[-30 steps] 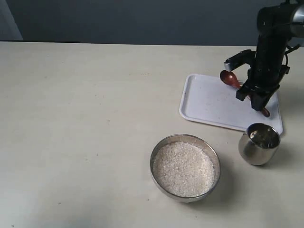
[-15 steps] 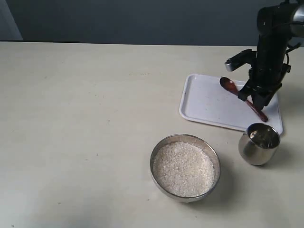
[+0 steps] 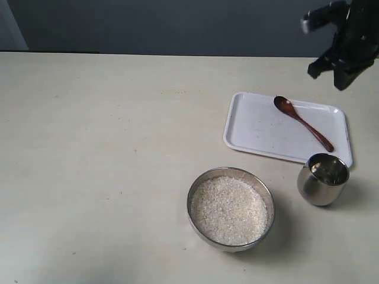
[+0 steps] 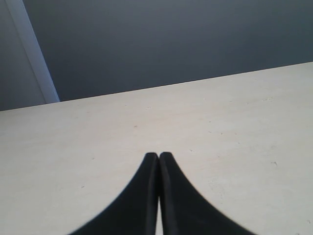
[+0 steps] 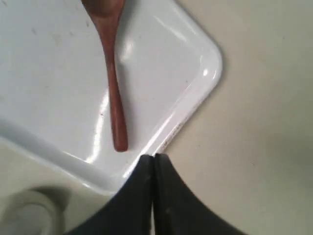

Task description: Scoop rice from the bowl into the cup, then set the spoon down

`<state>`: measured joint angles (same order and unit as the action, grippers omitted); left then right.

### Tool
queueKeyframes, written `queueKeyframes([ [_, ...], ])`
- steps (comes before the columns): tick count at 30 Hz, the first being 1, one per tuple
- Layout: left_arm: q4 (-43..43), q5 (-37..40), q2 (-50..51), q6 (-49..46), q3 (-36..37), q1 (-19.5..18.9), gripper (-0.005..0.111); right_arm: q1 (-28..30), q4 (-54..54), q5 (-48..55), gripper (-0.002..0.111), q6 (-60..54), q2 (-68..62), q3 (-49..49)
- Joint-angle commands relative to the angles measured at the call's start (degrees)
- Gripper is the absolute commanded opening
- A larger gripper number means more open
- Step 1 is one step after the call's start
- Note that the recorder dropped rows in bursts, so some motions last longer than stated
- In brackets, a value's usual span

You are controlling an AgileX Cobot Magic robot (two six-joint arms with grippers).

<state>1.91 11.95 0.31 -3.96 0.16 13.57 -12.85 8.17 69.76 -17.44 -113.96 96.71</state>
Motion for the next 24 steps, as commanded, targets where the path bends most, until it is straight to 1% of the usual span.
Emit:
queueKeyframes([
  [1,-0.16,-0.18,-0.31,0.29,-0.16,0.30,0.000,0.15,-13.47,-5.42,-0.001,2.81,12.13,-1.80],
  [3,-0.16,-0.18,-0.31,0.29,-0.16,0.30,0.000,0.15,-18.83,-9.25,-0.001,0.92,18.27,-4.89],
  [5,-0.16,-0.18,-0.31,0.29,-0.16,0.30,0.000,0.03,-21.61,-12.18,-0.001,-0.62,25.74,-9.59],
  [10,-0.16,-0.18,-0.31,0.29,-0.16,0.30,0.000,0.03,-19.76,-20.30,-0.001,-0.42,45.50,-24.09],
  [15,-0.16,-0.18,-0.31,0.29,-0.16,0.30,0.000,0.17,-18.29,-25.21,-0.001,4.51,64.30,-36.91],
  [21,-0.16,-0.35,-0.31,0.29,-0.16,0.30,0.000,0.17,-15.37,-25.59,-0.001,10.69,82.37,-49.10],
  [24,-0.16,-0.35,-0.31,0.29,-0.16,0.30,0.000,0.17,-10.01,-23.06,-0.001,16.62,89.82,-55.11],
])
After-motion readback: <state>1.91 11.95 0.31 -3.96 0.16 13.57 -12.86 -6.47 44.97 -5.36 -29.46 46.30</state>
